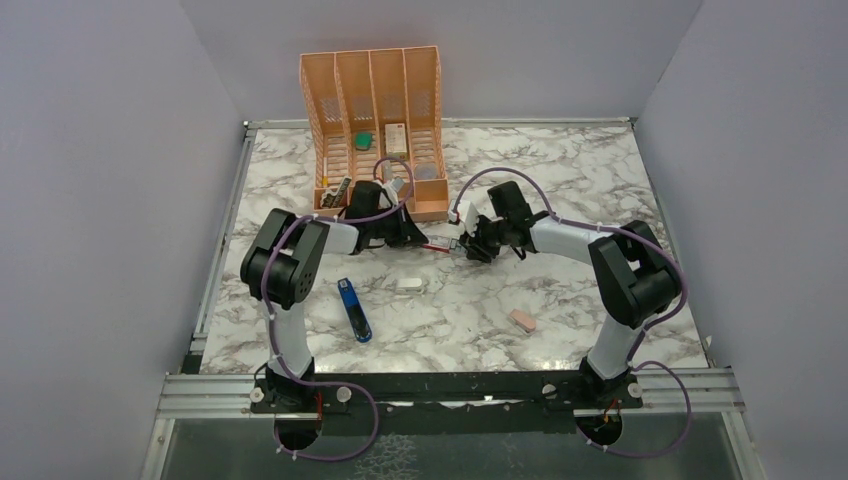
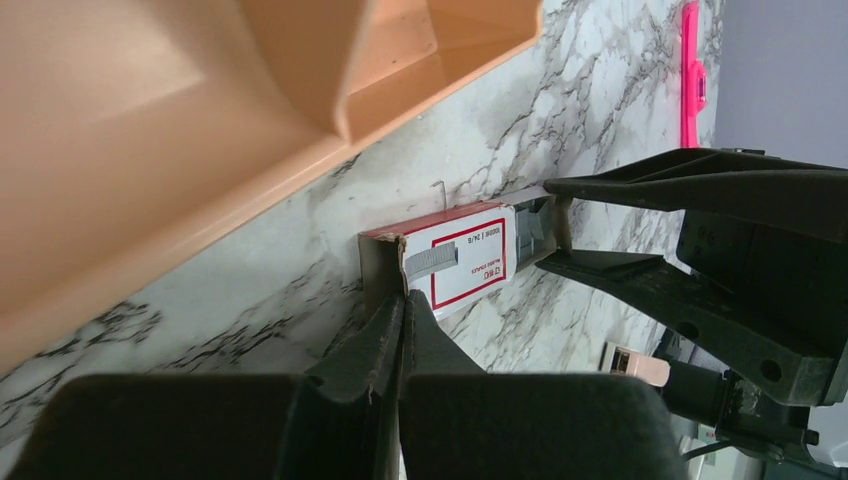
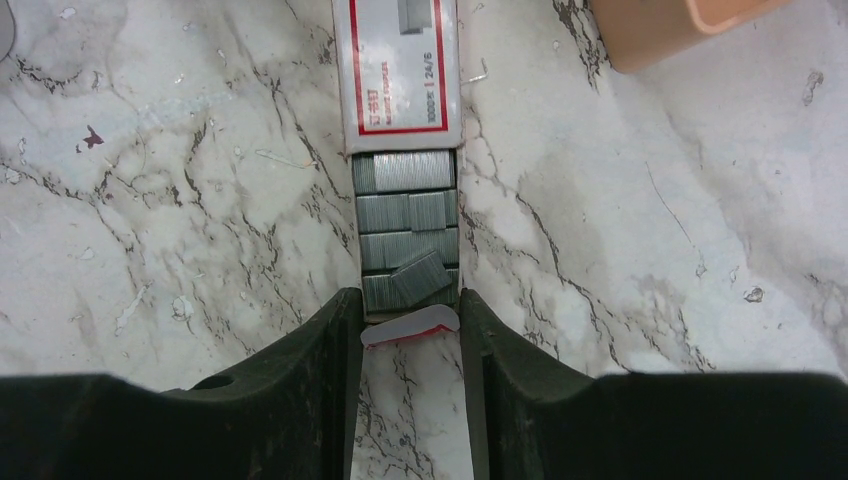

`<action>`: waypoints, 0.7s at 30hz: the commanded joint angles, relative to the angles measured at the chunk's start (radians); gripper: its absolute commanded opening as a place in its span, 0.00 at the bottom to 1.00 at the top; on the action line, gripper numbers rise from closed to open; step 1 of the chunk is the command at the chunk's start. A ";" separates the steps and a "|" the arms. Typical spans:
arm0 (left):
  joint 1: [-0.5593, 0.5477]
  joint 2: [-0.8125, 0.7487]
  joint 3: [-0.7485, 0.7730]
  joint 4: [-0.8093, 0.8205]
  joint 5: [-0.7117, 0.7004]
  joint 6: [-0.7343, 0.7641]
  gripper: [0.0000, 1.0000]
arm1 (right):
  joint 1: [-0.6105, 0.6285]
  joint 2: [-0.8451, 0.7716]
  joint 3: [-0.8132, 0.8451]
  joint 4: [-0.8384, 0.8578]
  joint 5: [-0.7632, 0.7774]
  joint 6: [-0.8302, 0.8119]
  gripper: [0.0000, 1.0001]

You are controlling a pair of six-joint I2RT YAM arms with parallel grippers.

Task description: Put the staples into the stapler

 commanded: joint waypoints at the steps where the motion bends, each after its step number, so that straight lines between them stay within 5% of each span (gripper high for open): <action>1: 0.045 -0.032 -0.040 0.025 0.042 0.043 0.00 | -0.005 0.012 -0.014 -0.011 0.013 -0.014 0.39; 6: 0.087 -0.053 -0.065 0.025 0.038 0.060 0.00 | -0.005 0.006 -0.014 -0.005 0.035 -0.002 0.39; 11: 0.092 -0.121 -0.055 -0.109 -0.128 0.118 0.03 | -0.013 -0.038 0.050 -0.015 0.074 0.169 0.55; 18: 0.081 -0.230 -0.057 -0.217 -0.279 0.124 0.47 | -0.021 -0.135 0.028 0.091 0.131 0.310 0.65; 21: 0.065 -0.306 -0.067 -0.240 -0.290 0.128 0.56 | -0.019 -0.190 0.023 0.149 0.164 0.381 0.71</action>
